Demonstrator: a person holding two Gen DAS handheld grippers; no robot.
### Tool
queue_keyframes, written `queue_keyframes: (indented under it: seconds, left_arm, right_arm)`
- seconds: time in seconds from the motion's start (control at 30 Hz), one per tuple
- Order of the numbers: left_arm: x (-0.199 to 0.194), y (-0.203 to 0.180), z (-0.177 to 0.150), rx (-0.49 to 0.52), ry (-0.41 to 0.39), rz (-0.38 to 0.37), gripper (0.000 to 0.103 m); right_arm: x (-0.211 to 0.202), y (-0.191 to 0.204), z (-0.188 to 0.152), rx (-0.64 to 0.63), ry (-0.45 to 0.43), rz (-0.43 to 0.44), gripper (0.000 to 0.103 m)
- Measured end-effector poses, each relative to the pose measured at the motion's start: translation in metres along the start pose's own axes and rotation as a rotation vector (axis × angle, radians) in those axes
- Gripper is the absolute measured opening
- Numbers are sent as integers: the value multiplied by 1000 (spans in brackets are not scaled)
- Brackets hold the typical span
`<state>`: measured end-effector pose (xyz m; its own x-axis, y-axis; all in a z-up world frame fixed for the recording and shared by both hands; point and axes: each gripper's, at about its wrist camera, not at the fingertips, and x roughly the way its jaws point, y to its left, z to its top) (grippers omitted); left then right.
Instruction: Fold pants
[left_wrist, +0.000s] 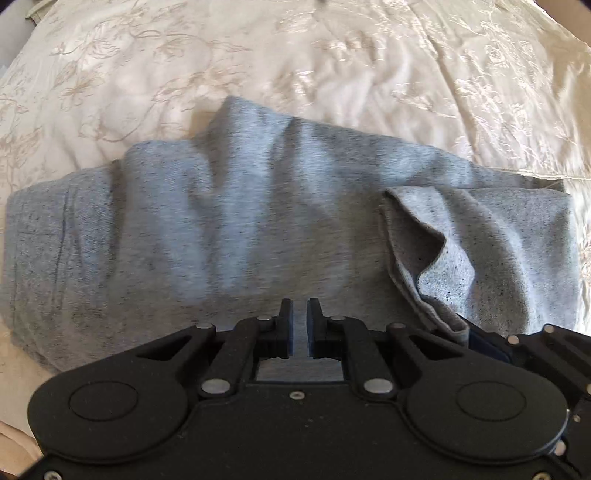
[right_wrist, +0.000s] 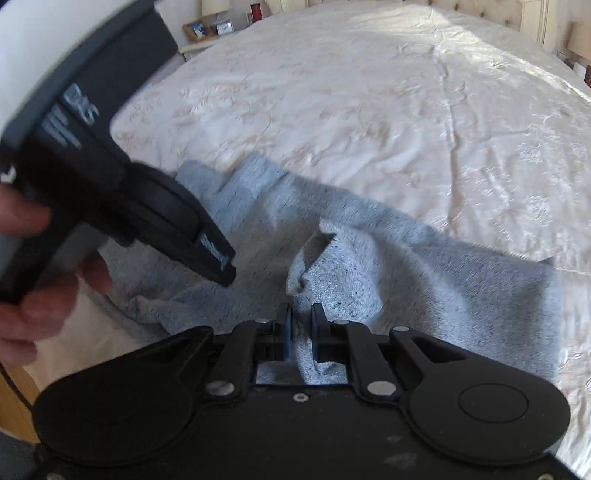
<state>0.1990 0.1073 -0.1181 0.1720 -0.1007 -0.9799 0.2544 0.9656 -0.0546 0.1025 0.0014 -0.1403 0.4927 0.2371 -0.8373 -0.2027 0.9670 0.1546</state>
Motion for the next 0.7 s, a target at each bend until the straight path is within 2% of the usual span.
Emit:
queue_keyframes:
  seconds: [0.07, 0.17, 0.27, 0.37, 0.53, 0.7]
  left_arm:
    - [-2, 9, -1, -3, -2, -1, 16]
    - [-7, 18, -2, 5, -3, -11, 16]
    - [-7, 14, 4, 15, -13, -36, 16]
    - [-11, 2, 14, 29, -31, -73, 16]
    - [-10, -36, 35, 65, -38, -133, 17]
    - [-1, -80, 46, 115, -50, -133, 17]
  right_arm:
    - [10, 6, -6, 31, 12, -14, 17]
    - [15, 13, -7, 60, 30, 21, 28]
    - [10, 18, -6, 34, 60, 63, 28]
    - [-4, 21, -7, -15, 46, 71, 28]
    - [-41, 2, -13, 52, 3, 5, 28]
    - [-67, -43, -16, 159, -23, -97, 28]
